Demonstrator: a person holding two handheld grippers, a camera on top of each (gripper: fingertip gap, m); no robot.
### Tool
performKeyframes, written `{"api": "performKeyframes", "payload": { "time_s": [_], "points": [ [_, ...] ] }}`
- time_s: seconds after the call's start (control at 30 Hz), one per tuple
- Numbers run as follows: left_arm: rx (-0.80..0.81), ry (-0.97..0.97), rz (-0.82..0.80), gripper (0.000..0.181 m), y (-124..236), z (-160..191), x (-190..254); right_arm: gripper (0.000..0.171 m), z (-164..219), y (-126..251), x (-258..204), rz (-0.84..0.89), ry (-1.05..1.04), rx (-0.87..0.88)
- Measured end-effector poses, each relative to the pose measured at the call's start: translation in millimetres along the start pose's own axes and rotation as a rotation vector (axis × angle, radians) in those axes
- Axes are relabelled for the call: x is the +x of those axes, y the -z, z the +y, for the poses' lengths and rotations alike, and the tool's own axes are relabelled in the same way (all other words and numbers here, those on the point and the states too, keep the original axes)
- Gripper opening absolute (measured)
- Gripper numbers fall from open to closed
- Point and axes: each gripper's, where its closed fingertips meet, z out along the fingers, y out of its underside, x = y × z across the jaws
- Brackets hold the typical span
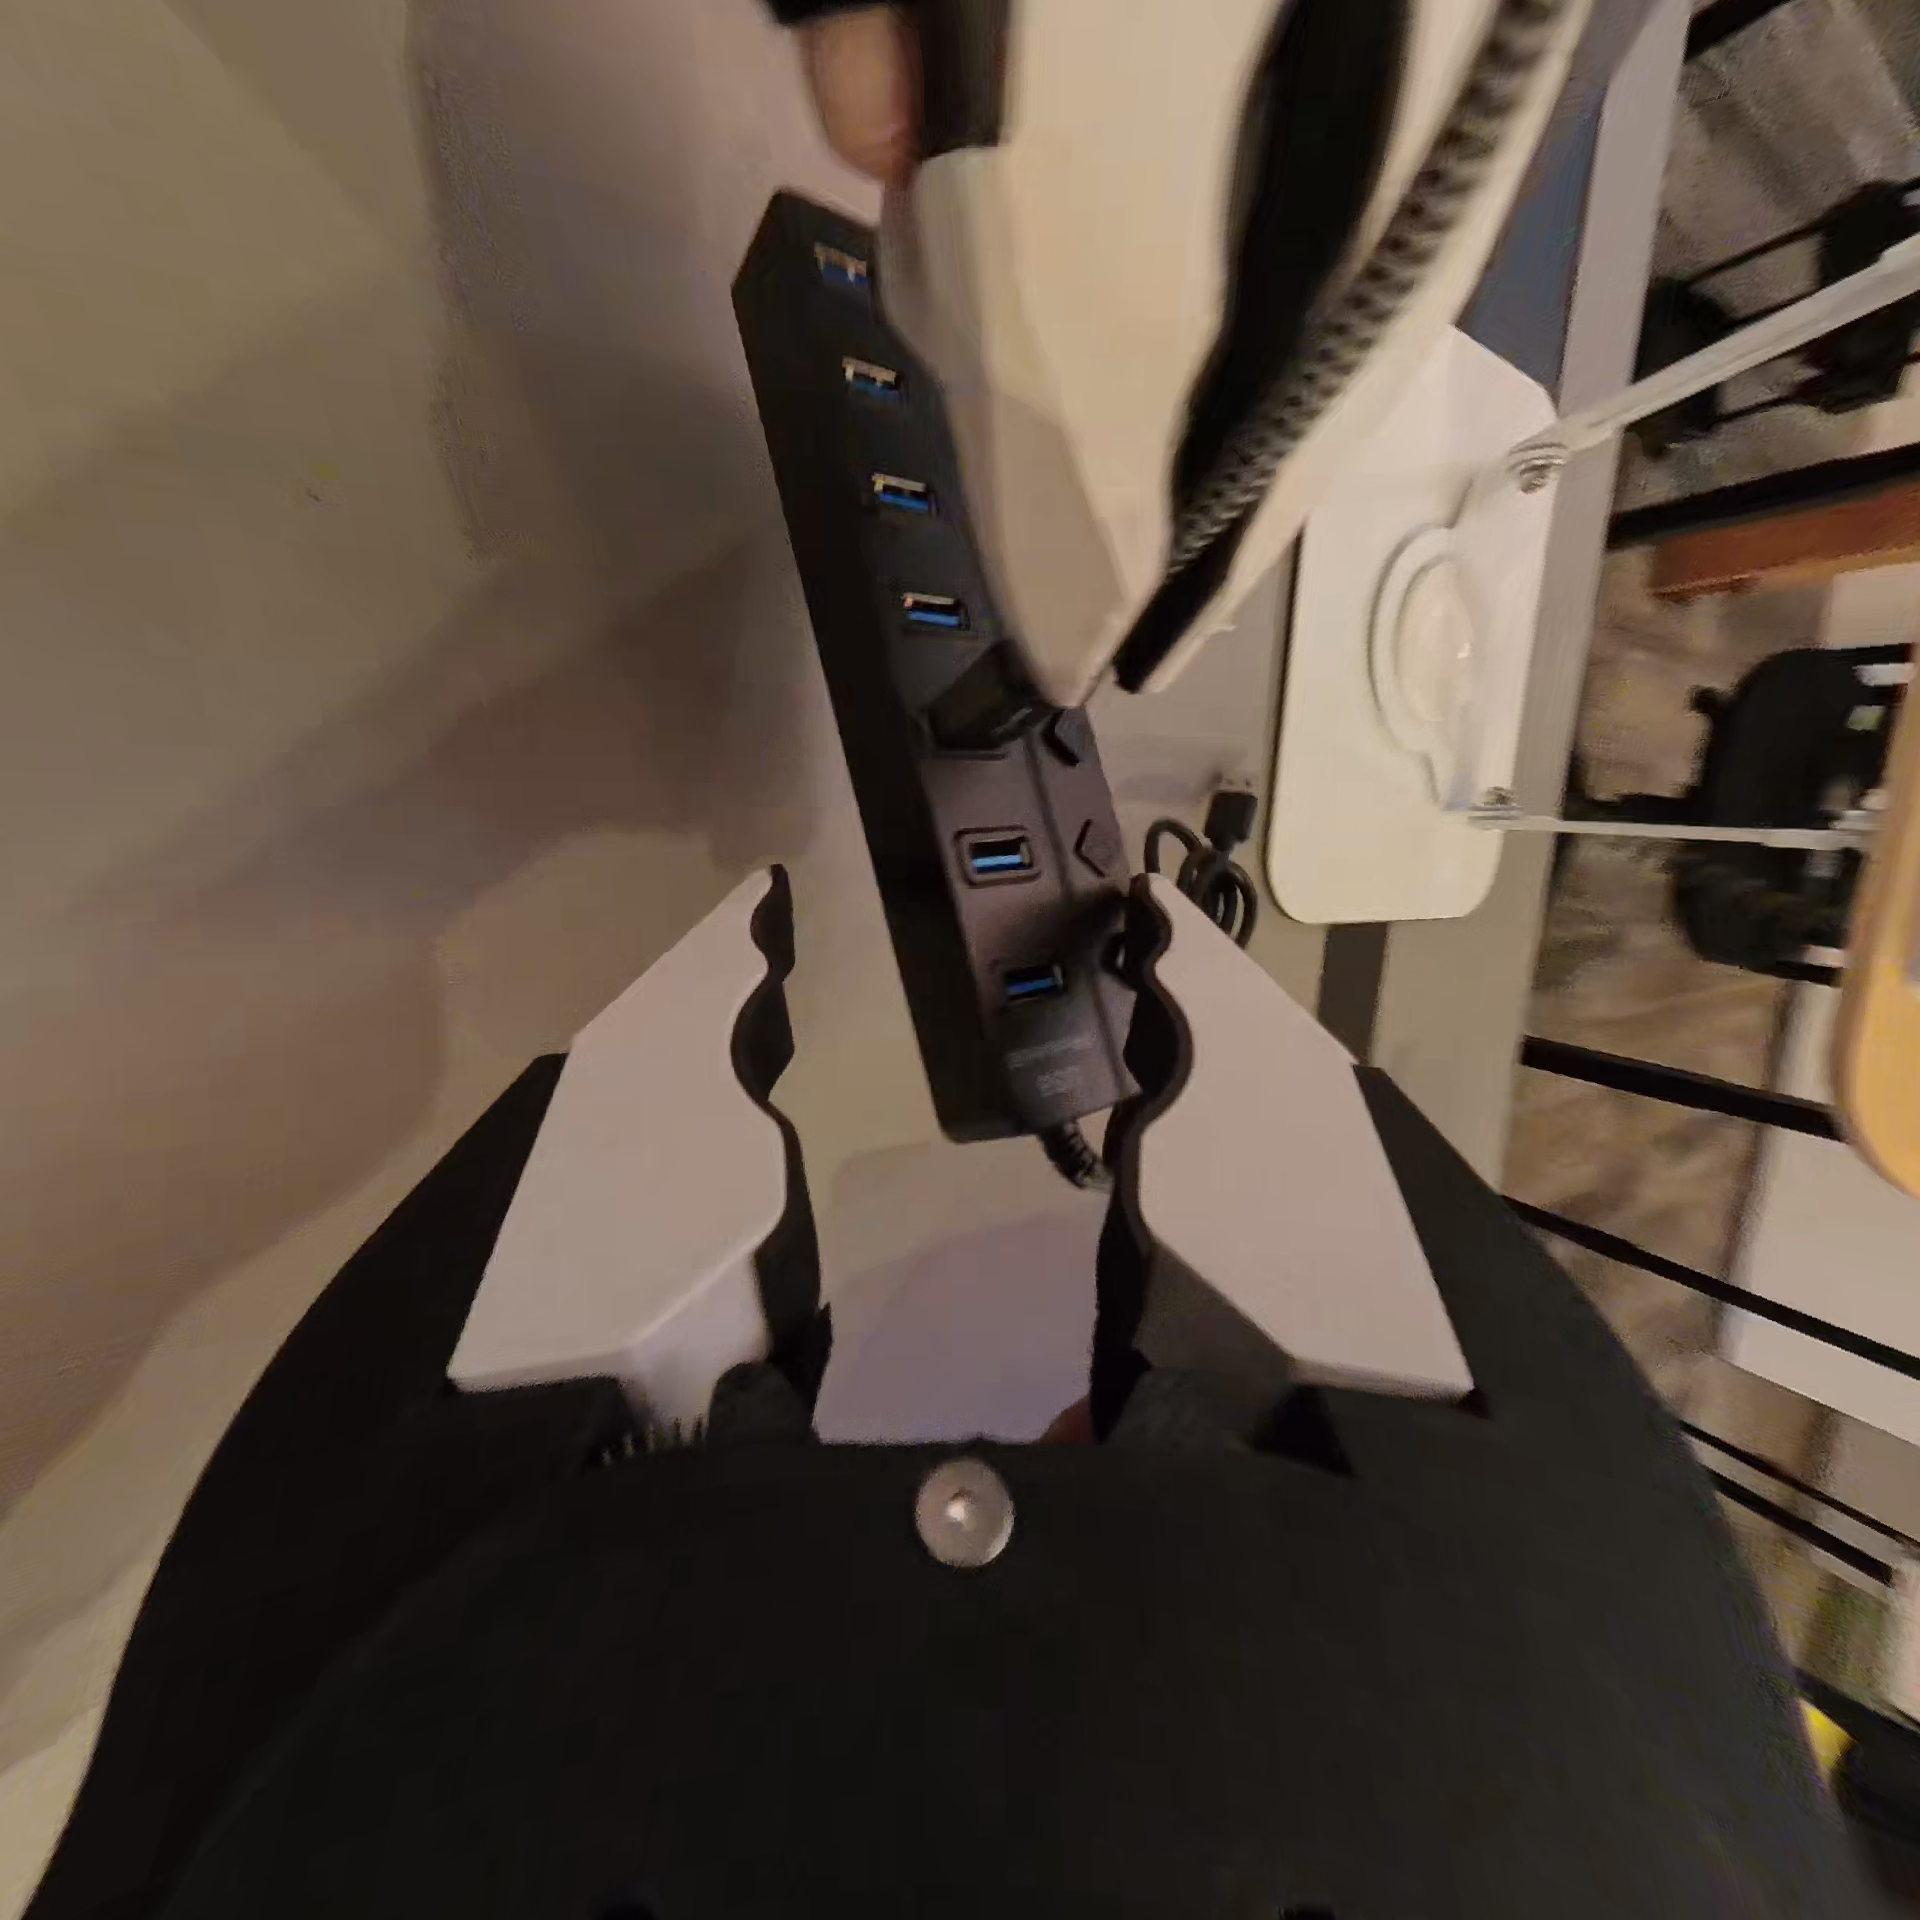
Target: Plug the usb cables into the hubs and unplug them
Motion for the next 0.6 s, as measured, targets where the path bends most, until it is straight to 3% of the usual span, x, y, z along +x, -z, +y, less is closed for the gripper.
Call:
{"api": "performKeyframes", "payload": {
  "time_s": [0.1,0.27,0.3,0.33,0.43,0.6],
  "points": [
    [0.010,0.034,0.005,0.009,0,-2,-1,0.065,6,-7,-2,0.128,0.114,-0.050],
    [0.091,0.097,0.055,0.009,4,-20,7,0.050,10,-12,25,0.470,0.332,-0.123],
    [0.106,0.111,0.065,0.009,6,-23,8,0.043,8,-8,33,0.555,0.372,-0.120],
    [0.108,0.112,0.075,0.009,7,-25,10,0.026,3,-4,37,0.614,0.409,-0.104],
    [0.136,0.127,0.091,0.009,10,-30,12,0.025,0,2,45,0.684,0.441,-0.097],
    [0.155,0.093,0.079,0.010,14,-38,12,0.024,0,7,44,0.651,0.405,-0.088]
  ]
}}
